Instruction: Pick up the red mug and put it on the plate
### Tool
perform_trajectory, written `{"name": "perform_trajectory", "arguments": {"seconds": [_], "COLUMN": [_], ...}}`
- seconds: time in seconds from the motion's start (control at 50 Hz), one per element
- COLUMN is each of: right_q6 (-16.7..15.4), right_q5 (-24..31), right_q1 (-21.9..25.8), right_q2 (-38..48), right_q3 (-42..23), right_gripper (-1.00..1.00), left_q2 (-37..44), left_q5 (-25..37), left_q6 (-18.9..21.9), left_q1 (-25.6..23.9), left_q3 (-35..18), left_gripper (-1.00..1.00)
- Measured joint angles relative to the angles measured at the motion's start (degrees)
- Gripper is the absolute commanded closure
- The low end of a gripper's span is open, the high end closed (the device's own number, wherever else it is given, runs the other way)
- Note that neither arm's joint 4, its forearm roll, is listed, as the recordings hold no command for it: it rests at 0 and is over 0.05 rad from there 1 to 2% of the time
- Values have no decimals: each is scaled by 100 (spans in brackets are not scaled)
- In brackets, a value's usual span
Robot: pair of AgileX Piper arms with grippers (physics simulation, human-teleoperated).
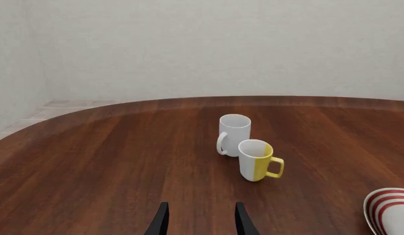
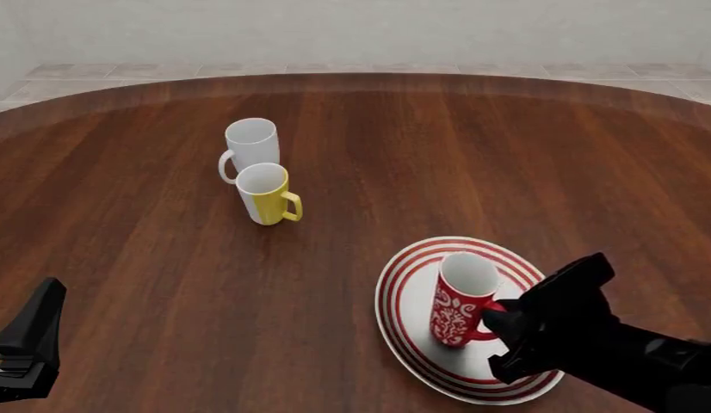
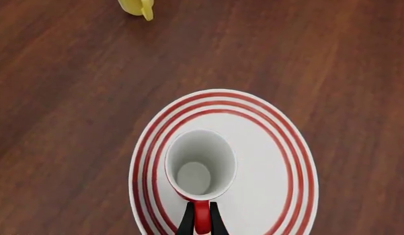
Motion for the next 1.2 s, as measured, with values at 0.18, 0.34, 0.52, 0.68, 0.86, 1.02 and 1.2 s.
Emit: {"name": "perform_trajectory", "arguments": {"seconds": [0.18, 0.34, 0.52, 0.68, 0.86, 1.02, 1.2], "right_q6": [19, 33, 68, 118, 167, 231, 355], "right_q5": [-36, -48, -76, -99, -116, -100, -54], "right_q1": [23, 33, 29, 17, 36, 82, 136], "right_q2": [68, 95, 113, 120, 126, 122, 88], "right_q3": [-8, -16, -6, 5, 10, -12, -56], "right_gripper": [100, 100, 100, 100, 100, 100, -100], "left_q2": [0, 0, 0, 0, 0, 0, 0], "left_q5": [0, 0, 0, 0, 0, 0, 0], "left_q6": [0, 0, 0, 0, 0, 0, 0], "left_q1": [0, 0, 0, 0, 0, 0, 0], "left_q3": [0, 0, 0, 0, 0, 0, 0], "left_gripper": [-100, -100, -100, -100, -100, -100, -100]}}
